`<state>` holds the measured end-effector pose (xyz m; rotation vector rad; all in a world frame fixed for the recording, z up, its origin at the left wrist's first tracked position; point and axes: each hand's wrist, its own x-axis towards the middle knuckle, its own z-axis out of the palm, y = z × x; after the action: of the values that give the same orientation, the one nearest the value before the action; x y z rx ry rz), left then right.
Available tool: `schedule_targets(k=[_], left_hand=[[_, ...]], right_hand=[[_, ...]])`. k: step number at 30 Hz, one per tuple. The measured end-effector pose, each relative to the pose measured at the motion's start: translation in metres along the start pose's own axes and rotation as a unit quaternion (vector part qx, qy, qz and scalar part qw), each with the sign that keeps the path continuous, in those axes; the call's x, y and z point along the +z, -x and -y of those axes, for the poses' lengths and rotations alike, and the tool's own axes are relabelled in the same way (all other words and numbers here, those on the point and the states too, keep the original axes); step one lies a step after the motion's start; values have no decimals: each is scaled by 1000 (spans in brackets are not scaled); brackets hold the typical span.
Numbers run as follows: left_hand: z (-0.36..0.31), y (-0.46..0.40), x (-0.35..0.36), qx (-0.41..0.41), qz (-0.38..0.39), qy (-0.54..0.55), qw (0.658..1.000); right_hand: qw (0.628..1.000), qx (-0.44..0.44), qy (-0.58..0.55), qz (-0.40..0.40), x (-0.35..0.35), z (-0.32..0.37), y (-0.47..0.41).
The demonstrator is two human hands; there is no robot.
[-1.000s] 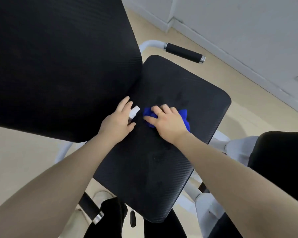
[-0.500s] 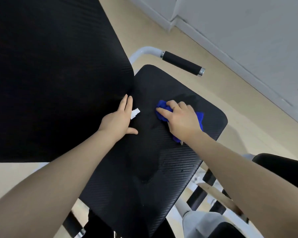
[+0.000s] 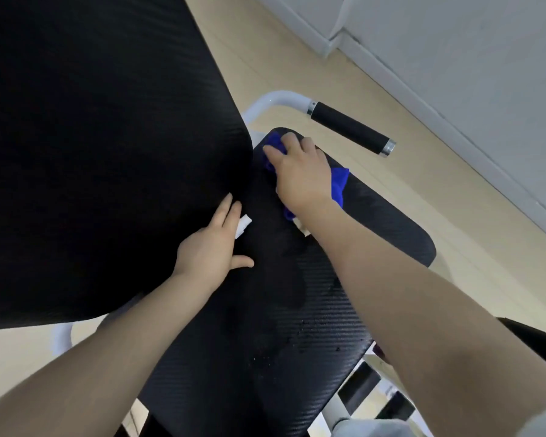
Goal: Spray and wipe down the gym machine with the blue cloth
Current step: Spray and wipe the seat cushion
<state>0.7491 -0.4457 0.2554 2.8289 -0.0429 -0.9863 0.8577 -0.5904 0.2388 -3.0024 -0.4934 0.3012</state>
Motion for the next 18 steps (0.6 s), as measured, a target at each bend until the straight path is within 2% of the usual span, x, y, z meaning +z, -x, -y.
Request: schedule_targets(k=[3,4,6,10,12,15,16,18], left_hand=[[4,-4,2,-2,3,21,1000],[5,-5,3,-2,0,28,1000],[5,-3,3,-4,1,46,999],[2,-2,-1,-1,5,29,1000],[1,-1,-2,-3,14,22,1000],[1,-1,-3,-12,18,21,1000],[1,0,-2,-14,18,23,999],[2,-1,-1,-15,22,30,999]], right_hand=[[986,160,-44,1,-5,-2,-24],[985,160,-67,11,-5,8,-25],[992,81,-77,50,-3,28,-16],[992,-83,-8,93,-13,9,-14],[993,-63,53,85,-23,-22,-25],[996,67,23,58,-23,-54,-16],[996,79,-10,47,-22,-55,-7],[997,45,-50,44,-17,-47,22]])
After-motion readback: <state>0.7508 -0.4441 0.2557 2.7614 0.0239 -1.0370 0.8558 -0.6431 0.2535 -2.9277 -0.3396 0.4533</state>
